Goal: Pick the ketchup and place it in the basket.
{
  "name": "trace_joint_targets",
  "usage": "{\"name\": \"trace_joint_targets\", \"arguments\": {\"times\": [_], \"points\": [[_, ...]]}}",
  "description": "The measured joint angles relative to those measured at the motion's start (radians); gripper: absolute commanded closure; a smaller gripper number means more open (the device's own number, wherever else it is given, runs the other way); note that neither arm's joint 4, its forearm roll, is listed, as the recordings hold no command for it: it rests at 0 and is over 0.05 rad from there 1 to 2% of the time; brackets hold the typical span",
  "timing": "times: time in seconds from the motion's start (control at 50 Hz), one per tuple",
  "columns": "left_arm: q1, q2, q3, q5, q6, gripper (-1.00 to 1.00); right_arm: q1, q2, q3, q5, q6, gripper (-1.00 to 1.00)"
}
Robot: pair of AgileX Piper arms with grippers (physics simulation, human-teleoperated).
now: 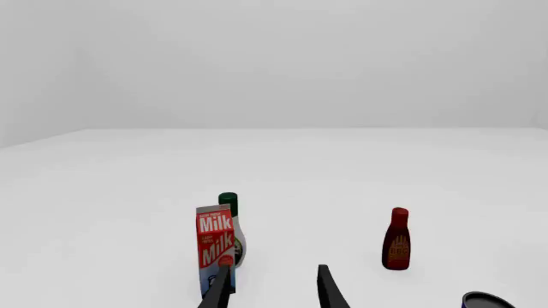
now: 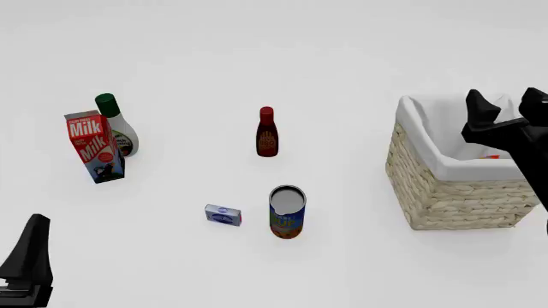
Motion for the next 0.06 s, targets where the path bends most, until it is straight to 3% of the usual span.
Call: {"name": "trace_joint_targets", "arguments": {"times": [0.06], "points": [[0.0,0.0,0.0,-0.001,0.0,-1.0,0.006,-0.032,0.023,-0.001,-0.02,-1.0]]}}
